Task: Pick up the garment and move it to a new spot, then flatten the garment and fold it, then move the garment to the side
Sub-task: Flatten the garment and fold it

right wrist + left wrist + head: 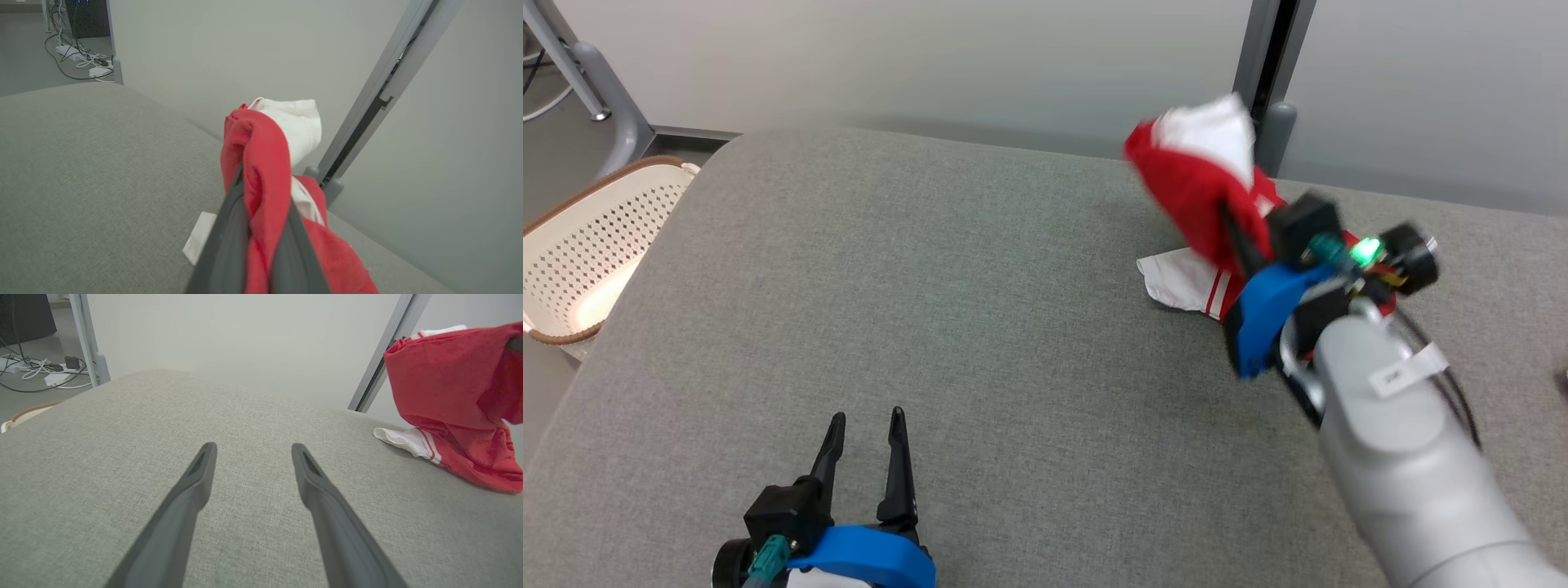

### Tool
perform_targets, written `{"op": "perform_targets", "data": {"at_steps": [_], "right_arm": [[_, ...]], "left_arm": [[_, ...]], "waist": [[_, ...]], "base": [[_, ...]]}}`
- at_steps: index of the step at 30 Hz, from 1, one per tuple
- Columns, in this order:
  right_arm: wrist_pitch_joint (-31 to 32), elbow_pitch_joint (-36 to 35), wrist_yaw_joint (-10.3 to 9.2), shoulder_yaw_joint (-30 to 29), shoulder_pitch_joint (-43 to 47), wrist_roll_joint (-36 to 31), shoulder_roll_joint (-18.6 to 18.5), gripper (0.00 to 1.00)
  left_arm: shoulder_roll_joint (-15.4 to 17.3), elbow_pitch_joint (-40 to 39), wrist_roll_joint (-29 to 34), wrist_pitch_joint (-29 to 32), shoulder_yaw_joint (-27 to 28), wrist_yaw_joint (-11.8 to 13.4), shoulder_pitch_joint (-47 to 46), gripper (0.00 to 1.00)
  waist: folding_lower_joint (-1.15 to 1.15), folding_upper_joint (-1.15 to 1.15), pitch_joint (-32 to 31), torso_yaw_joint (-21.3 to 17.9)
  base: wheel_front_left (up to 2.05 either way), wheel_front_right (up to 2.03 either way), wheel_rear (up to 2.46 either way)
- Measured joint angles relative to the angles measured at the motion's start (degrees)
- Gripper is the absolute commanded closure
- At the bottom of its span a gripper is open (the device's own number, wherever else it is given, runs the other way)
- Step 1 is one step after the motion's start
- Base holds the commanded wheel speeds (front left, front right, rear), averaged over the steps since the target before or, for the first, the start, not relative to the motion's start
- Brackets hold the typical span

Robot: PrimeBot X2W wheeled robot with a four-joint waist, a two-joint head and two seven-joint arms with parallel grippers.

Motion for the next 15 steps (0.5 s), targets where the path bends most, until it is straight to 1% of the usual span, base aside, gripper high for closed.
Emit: {"op": "perform_targets", "data": {"at_steps": [4, 8, 12, 15], "right_arm": [[-0.5, 3.6, 0.00, 10.5, 6.4, 3.8, 0.7, 1.00], [-1.0, 1.4, 0.00, 21.5, 12.3, 12.3, 0.8, 1.00], [-1.3, -2.1, 0.00, 27.5, 14.3, 15.8, 0.8, 1.00], [-0.9, -3.4, 0.00, 31.5, 16.6, 15.8, 0.8, 1.00]], "left_arm": [[0.0, 0.0, 0.0, 0.0, 0.1, 0.0, 0.0, 0.00], [0.0, -0.1, 0.0, 0.0, 0.2, 0.0, 0.0, 0.00], [0.0, -0.1, 0.1, 0.0, 0.3, 0.0, 0.0, 0.00], [0.0, -0.1, 0.2, 0.0, 0.4, 0.0, 0.2, 0.00]], "waist": [[0.00, 0.00, 0.2, 0.2], [0.00, 0.00, 0.5, 0.2], [0.00, 0.00, 0.3, -0.4], [0.00, 0.00, -0.2, -0.9]], "base": [[0.00, 0.00, 0.00], [0.00, 0.00, 0.00], [0.00, 0.00, 0.00], [0.00, 0.00, 0.00]]}}
